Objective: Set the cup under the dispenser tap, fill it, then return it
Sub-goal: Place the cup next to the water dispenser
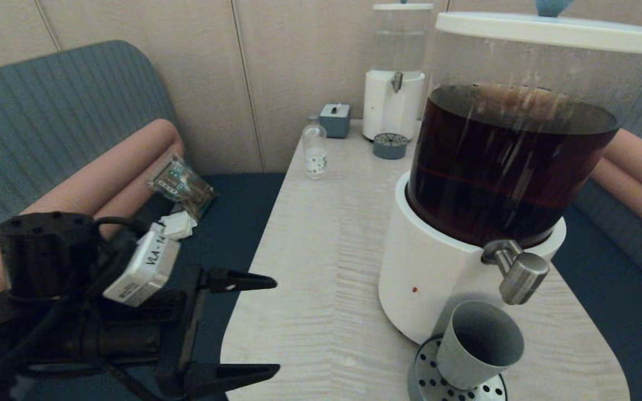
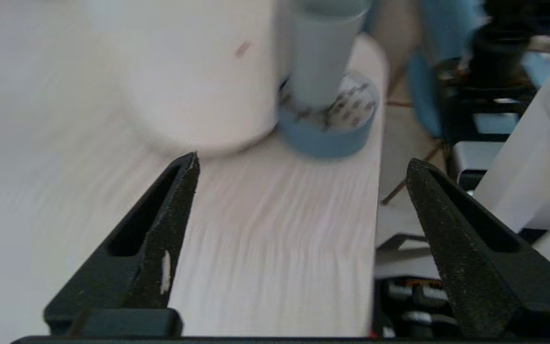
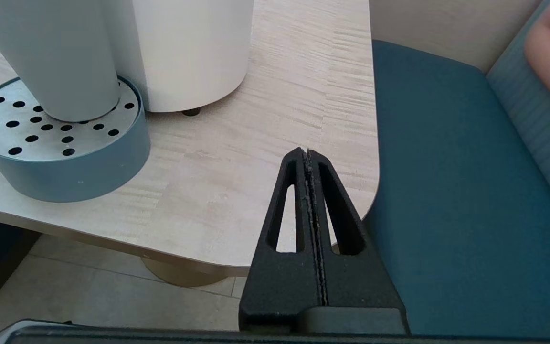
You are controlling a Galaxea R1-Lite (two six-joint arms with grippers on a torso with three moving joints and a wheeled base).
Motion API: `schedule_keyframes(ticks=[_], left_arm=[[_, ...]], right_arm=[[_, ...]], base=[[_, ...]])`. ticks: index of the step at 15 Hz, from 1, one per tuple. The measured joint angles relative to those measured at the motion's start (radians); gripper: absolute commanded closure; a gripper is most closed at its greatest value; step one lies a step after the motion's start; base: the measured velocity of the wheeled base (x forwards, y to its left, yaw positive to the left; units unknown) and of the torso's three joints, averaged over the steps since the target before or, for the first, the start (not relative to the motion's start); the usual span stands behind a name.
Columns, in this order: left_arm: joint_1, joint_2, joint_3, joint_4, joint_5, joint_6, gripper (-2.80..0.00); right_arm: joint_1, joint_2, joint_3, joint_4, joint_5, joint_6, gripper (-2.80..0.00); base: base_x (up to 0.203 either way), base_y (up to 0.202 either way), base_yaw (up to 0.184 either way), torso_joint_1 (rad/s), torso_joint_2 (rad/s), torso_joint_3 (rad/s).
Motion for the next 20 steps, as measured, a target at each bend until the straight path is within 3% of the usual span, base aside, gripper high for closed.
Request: schedule_keyframes(ticks=[4,11,16,20], left_arm=[[-0.096,0.212,-0.084,-0.202,-0.04,-0.001,-2.8],[-0.206,0.358,-0.111,-0.223,-0.044,-0.002,-2.8],[-0.292,0.428,-0.196,-0.219,-0.044,-0.01,-2.8],[-0.323,0.481,-0.238,-0.222,-0.042,-0.015,-2.8]], right_arm=[[0.0,0.0,0.0,0.0,0.0,0.0,0.0],[0.0,0.0,0.0,0.0,0.0,0.0,0.0],[0.0,0.0,0.0,0.0,0.0,0.0,0.0],[0.0,0.0,0.0,0.0,0.0,0.0,0.0]], base=[[0.0,0.0,0.0,0.0,0.0,0.0],[0.0,0.0,0.0,0.0,0.0,0.0],[0.0,0.0,0.0,0.0,0.0,0.0],[0.0,0.0,0.0,0.0,0.0,0.0]])
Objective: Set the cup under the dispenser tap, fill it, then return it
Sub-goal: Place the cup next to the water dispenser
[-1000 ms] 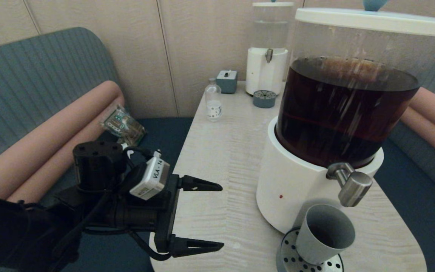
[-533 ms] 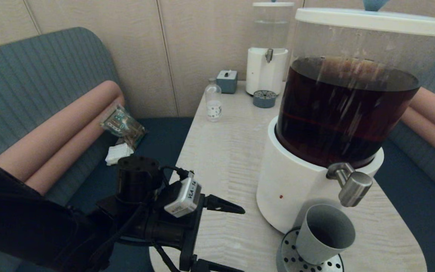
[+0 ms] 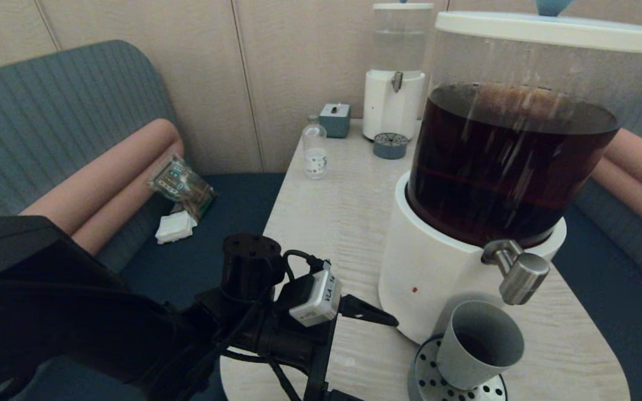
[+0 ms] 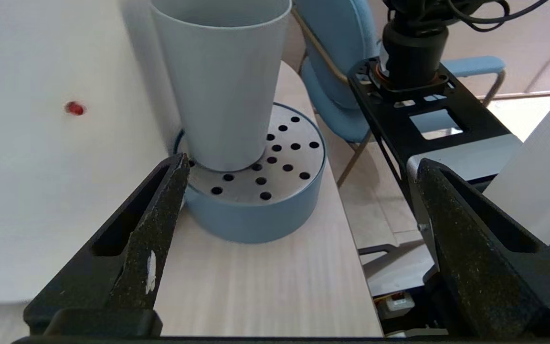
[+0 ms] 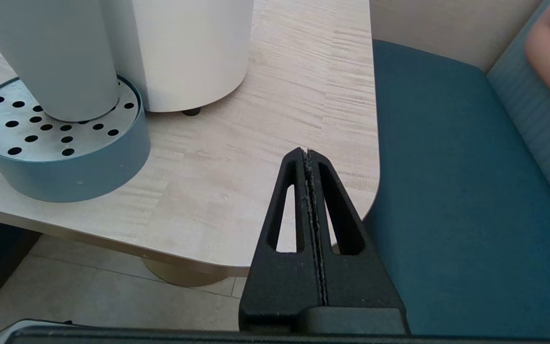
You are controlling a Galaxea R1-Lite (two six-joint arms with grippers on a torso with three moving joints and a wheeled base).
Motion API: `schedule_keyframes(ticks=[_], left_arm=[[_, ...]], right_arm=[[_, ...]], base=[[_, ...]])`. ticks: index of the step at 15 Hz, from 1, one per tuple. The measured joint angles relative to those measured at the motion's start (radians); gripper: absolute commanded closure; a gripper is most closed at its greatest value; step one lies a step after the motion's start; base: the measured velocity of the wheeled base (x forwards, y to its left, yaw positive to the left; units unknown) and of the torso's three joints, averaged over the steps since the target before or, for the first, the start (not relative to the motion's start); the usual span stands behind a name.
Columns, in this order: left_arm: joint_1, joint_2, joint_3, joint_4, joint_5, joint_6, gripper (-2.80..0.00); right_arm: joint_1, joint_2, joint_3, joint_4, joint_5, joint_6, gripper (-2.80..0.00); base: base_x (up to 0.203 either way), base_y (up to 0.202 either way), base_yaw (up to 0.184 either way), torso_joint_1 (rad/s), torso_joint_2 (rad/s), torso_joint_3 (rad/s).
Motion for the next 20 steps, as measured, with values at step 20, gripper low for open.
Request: schedule_keyframes(ticks=[20], left_arm=[[-0.091,0.133,-0.171,0.004,0.11,-0.063,-2.8]], right_arm=[[0.0,0.0,0.0,0.0,-0.001,0.0,0.0]], base=[[0.0,0.0,0.0,0.0,0.0,0.0]])
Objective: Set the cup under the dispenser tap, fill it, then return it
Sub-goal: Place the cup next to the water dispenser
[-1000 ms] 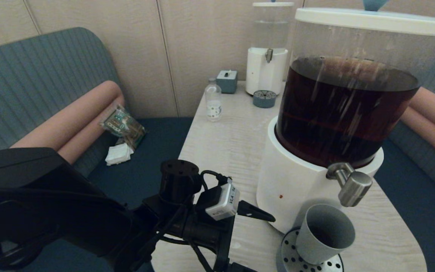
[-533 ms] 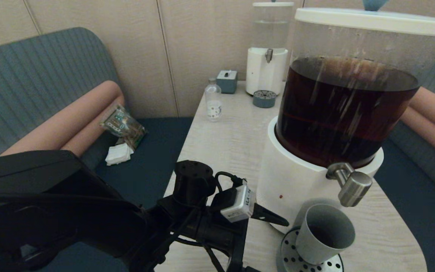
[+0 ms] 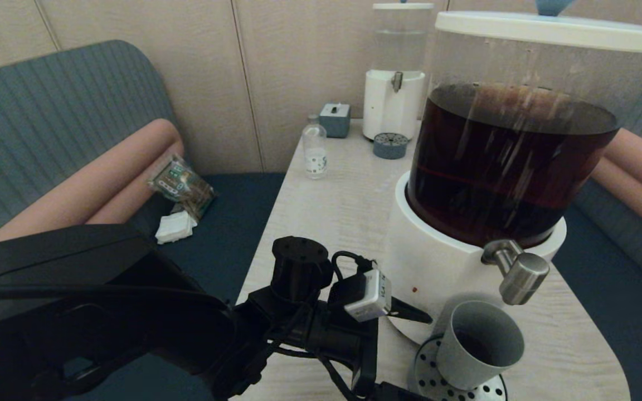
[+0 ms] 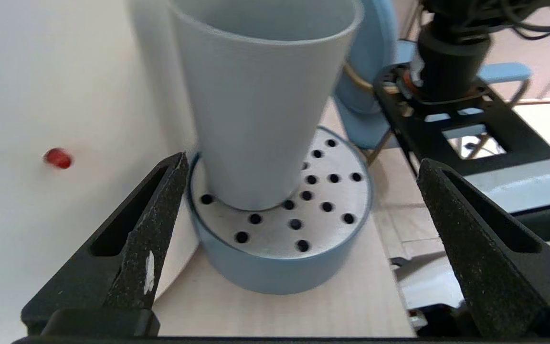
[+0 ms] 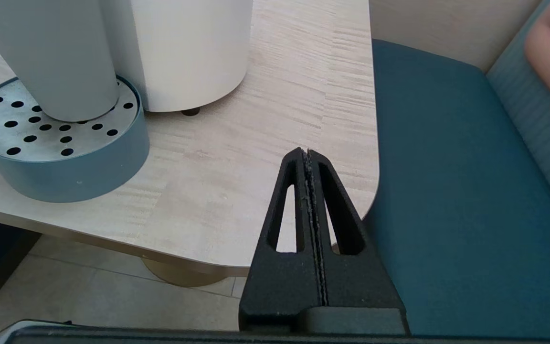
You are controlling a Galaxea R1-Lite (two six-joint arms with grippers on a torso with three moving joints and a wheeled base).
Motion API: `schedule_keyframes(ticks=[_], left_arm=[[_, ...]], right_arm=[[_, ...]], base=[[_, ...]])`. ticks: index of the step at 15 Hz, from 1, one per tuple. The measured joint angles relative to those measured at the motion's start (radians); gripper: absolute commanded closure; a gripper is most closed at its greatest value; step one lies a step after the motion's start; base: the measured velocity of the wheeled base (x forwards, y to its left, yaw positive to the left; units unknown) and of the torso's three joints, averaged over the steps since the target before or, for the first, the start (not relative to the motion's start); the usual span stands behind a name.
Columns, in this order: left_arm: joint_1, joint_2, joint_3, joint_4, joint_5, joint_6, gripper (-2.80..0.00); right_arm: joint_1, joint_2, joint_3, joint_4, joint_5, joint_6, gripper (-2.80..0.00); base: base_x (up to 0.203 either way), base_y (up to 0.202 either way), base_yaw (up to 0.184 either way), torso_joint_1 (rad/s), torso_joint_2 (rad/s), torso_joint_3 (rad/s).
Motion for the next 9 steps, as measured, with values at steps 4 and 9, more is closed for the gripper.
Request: schedule_keyframes(ticks=[4,9], left_arm=[[-0.001,0.014,-0.027,0.0,0.023,-0.013,-2.8],[-0.009,0.022,-0.049,0.003,0.069,-0.024,-2.8]], right_arm=[[0.0,0.0,0.0,0.0,0.0,0.0,0.0],[0.0,0.0,0.0,0.0,0.0,0.0,0.0]], base=[[0.0,0.0,0.0,0.0,0.0,0.0],[0.0,0.0,0.0,0.0,0.0,0.0]])
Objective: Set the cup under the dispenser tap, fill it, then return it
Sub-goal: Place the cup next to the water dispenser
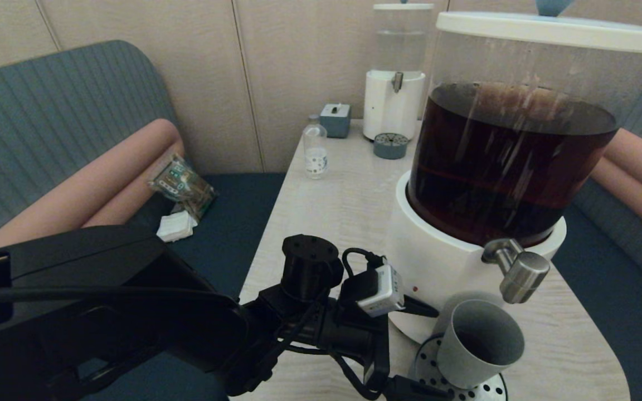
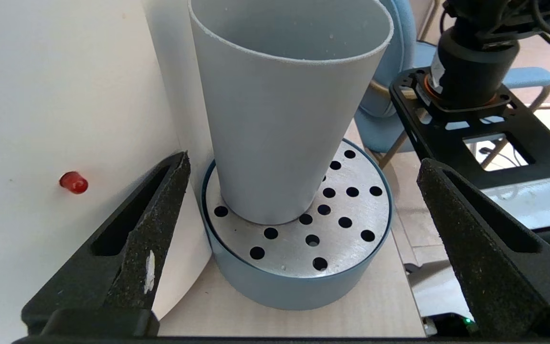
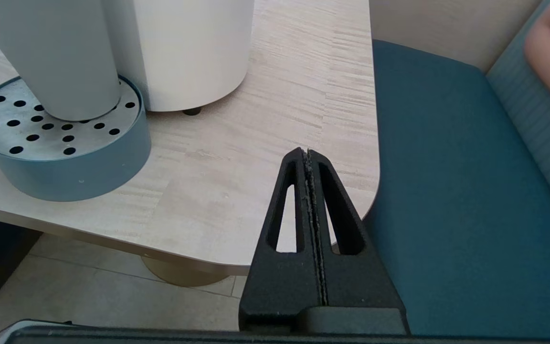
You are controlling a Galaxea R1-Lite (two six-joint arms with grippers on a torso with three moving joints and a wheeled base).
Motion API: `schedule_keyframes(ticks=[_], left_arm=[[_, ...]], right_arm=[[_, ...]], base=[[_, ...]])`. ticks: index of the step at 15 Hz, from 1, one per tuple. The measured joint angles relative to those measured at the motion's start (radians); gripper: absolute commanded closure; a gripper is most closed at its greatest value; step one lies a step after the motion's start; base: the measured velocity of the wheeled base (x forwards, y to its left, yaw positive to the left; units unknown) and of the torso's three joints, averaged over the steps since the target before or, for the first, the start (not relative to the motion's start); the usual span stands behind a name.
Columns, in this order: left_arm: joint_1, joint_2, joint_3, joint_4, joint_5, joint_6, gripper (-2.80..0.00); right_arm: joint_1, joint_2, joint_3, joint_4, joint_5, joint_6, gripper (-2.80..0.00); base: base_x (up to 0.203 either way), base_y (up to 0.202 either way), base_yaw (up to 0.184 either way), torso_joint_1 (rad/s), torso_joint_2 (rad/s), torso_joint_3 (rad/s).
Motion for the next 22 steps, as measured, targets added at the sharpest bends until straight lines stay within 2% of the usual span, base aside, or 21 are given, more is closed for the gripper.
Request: schedule_keyframes(ticks=[22], left_arm=[[-0.063,0.085,-0.096,0.0,0.011,-0.012,-2.8]], right_arm=[[0.0,0.0,0.0,0.0,0.0,0.0,0.0]], base=[[0.0,0.0,0.0,0.0,0.0,0.0]])
